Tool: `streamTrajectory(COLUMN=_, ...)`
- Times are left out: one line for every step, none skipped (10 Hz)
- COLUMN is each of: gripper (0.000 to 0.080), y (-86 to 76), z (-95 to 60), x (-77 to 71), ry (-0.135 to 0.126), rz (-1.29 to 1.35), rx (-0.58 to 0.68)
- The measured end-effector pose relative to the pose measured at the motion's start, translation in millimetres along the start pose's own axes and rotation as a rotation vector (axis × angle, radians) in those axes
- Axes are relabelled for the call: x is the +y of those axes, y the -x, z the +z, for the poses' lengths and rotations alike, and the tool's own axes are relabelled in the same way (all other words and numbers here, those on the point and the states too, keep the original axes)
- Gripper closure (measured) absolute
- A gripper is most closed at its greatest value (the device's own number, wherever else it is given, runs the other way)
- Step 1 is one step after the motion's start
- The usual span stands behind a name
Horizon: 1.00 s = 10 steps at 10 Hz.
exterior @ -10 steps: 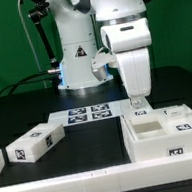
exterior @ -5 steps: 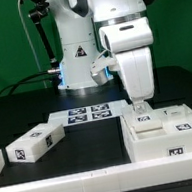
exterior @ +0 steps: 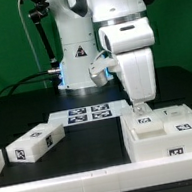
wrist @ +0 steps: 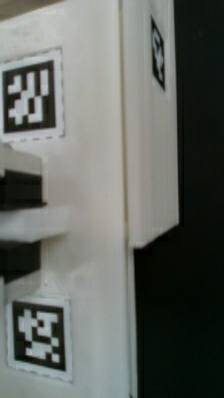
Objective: Assemble cabinet
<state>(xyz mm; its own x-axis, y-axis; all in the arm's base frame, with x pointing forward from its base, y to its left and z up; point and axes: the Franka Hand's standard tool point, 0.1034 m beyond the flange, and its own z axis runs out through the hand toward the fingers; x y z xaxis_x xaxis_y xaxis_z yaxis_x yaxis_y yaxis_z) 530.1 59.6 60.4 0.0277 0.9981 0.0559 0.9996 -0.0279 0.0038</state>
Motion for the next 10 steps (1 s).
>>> streamTrajectory(gripper=0.0731, y=0.0, z=-0.5, x=11.1, ry=0.009, rz=-0.003, rx=0.004)
streamTrajectory(gripper=0.0731, y=0.8, z=-0.6, x=17.6, ry=0.005, rz=-0.013, rx=0.005)
streamTrajectory(gripper=0.0731, y=1.2, z=-0.6, x=26.3, ry=0.009, rz=-0.013, rx=0.008)
streamTrajectory(gripper=0.0731, y=0.9, z=-0.5, x=33.6, ry=0.017, rz=-0.011, rx=0.012)
streamTrajectory(gripper=0.0731, y=0.8, z=-0.5, x=38.3, ry=0.023, rz=-0.012, rx=0.014)
streamTrajectory(gripper=0.0731, y=0.0, z=-0.3, x=44.1, ry=0.028, rz=-0.011, rx=0.017)
streamTrajectory(gripper=0.0731, y=-0.9, z=0.9, x=49.5, ry=0.026, rz=-0.009, rx=0.02)
streamTrajectory(gripper=0.0731, y=-0.8, z=0.8, x=49.4, ry=0.012, rz=-0.006, rx=0.017)
streamTrajectory(gripper=0.0731, y=-0.8, z=0.9, x=49.4, ry=0.012, rz=-0.006, rx=0.016)
streamTrajectory(gripper=0.0731, y=-0.8, z=0.9, x=49.4, ry=0.012, rz=-0.006, rx=0.016)
